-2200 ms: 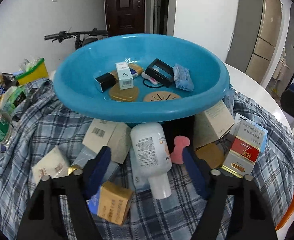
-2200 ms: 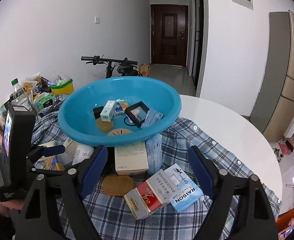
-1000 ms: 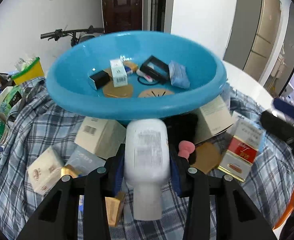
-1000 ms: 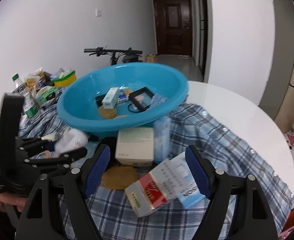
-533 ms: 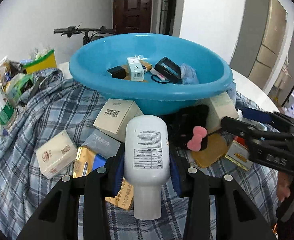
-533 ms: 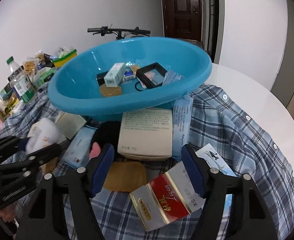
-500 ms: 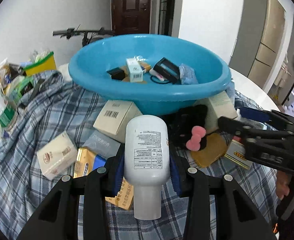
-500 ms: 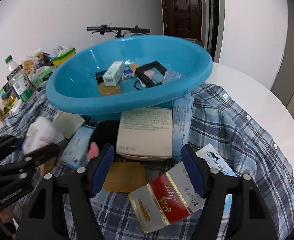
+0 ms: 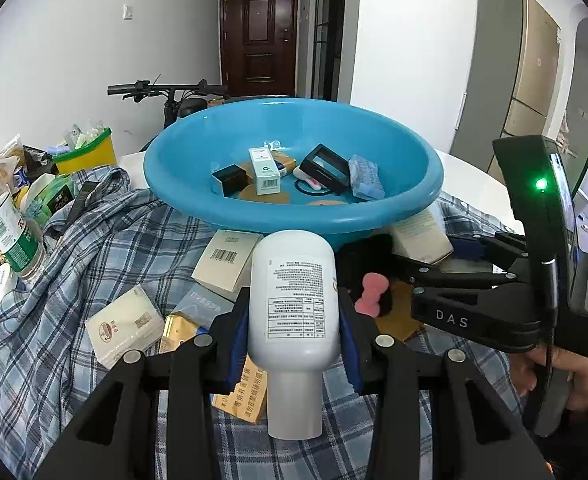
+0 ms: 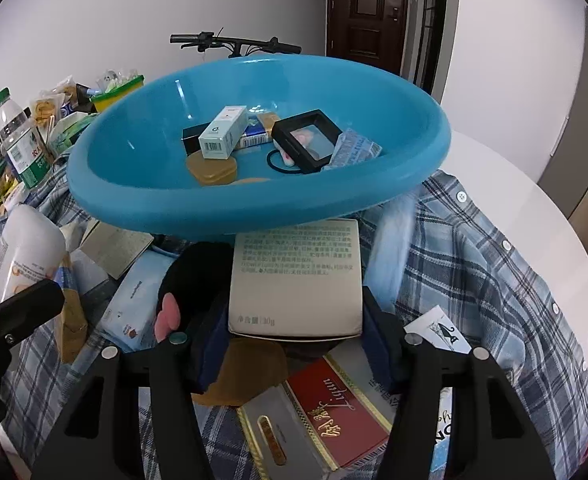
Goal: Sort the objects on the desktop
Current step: 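Grasp the cream cosmetic box with the right tool while the left tool holds the bottle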
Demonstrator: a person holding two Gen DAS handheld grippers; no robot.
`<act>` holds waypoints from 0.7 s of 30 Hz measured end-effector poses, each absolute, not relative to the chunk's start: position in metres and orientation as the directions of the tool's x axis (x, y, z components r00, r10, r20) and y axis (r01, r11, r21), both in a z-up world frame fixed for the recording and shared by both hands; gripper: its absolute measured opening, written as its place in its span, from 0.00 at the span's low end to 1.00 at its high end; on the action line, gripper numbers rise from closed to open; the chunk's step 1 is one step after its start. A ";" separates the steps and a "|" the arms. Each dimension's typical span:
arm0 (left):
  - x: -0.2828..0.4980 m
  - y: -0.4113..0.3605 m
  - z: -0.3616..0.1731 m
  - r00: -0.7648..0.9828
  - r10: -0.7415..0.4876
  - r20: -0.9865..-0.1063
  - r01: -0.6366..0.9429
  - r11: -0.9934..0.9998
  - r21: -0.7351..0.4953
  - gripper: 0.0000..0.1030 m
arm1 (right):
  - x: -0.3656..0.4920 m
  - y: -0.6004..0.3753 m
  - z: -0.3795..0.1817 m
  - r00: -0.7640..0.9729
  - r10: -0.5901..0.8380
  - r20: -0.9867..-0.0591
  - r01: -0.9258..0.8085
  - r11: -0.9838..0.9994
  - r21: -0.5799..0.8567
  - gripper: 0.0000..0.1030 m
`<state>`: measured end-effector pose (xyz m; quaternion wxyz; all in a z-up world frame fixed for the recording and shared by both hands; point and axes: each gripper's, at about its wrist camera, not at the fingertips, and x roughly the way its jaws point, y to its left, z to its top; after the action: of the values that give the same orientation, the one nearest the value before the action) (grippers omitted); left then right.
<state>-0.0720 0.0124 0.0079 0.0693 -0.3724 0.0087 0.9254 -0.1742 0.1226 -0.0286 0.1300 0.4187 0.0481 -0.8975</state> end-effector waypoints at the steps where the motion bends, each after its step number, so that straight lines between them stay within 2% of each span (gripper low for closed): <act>1: -0.071 0.012 0.009 -0.715 0.123 -0.689 -0.136 -0.990 -0.036 0.40 | -0.172 0.124 -0.027 -0.609 -0.208 -0.765 0.278 -0.960 0.040 0.55; 6: -0.070 0.013 0.010 -0.714 0.125 -0.689 -0.134 -0.990 -0.041 0.40 | -0.159 0.125 -0.026 -0.565 -0.252 -0.785 0.305 -0.949 0.085 0.55; 14: -0.068 0.013 0.012 -0.712 0.129 -0.691 -0.134 -0.990 -0.046 0.40 | -0.181 0.109 -0.044 -0.531 -0.214 -0.820 0.318 -0.947 0.041 0.57; 17: -0.067 0.009 0.013 -0.716 0.123 -0.687 -0.124 -0.991 -0.048 0.40 | -0.182 0.104 -0.046 -0.552 -0.199 -0.810 0.318 -0.948 0.016 0.56; 21: -0.067 0.004 0.014 -0.719 0.120 -0.685 -0.114 -0.992 -0.054 0.40 | -0.172 0.112 -0.039 -0.563 -0.236 -0.792 0.316 -0.947 0.058 0.55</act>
<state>-0.0674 0.0039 0.0143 0.0629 -0.3699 -0.0040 0.9270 -0.1717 0.1115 -0.0393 0.1562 0.4408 0.0454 -0.8827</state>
